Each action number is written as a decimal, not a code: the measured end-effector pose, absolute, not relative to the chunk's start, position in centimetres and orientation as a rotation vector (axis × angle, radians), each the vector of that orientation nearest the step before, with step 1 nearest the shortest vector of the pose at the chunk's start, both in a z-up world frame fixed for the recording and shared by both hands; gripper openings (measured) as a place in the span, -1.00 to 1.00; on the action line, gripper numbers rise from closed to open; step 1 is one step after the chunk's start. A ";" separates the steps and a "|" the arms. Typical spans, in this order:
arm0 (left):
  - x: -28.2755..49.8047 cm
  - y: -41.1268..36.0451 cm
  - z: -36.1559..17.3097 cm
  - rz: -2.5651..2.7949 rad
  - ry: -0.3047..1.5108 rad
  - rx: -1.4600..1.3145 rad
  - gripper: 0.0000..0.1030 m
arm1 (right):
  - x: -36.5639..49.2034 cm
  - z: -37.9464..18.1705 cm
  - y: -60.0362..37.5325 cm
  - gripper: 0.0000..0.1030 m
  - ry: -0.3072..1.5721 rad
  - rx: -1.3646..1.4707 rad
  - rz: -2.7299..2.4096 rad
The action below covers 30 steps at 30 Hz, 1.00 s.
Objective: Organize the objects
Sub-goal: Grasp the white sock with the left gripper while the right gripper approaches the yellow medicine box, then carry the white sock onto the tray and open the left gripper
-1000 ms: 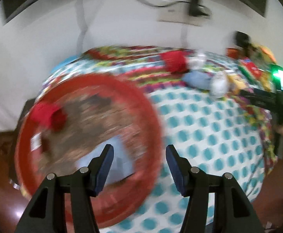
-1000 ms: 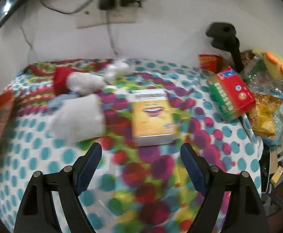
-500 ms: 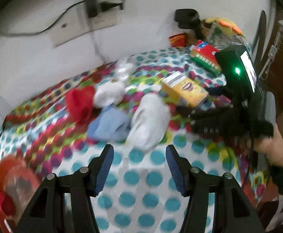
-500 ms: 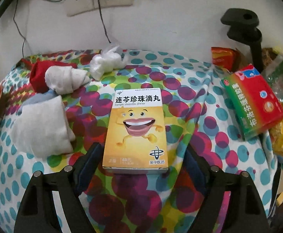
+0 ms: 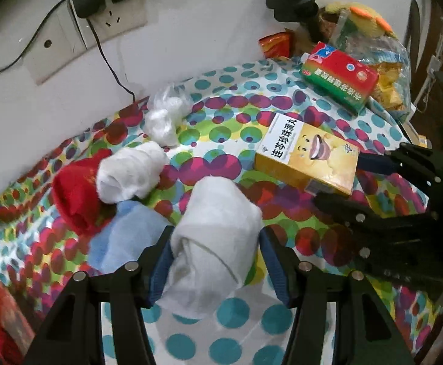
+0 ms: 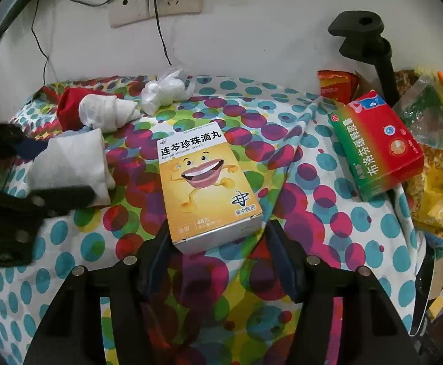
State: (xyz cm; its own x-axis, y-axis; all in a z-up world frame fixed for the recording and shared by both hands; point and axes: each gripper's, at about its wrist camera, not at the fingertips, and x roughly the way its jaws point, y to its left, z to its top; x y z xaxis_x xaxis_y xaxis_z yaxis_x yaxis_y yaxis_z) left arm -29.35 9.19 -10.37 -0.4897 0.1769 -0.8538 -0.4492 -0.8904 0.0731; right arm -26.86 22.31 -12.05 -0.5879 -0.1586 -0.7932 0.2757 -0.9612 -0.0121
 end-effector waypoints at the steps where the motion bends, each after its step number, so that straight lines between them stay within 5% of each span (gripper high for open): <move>1: -29.2 9.3 -10.5 2.415 0.404 -1.322 0.10 | -26.9 -12.1 22.3 0.13 0.198 1.276 -2.594; 6: -28.8 8.4 -9.8 2.433 0.312 -1.344 -0.32 | -26.9 -12.1 22.4 0.13 0.197 1.276 -2.594; 30: -24.1 1.7 -3.5 2.553 0.262 -1.343 -0.33 | -27.0 -12.0 22.2 0.12 0.208 1.276 -2.597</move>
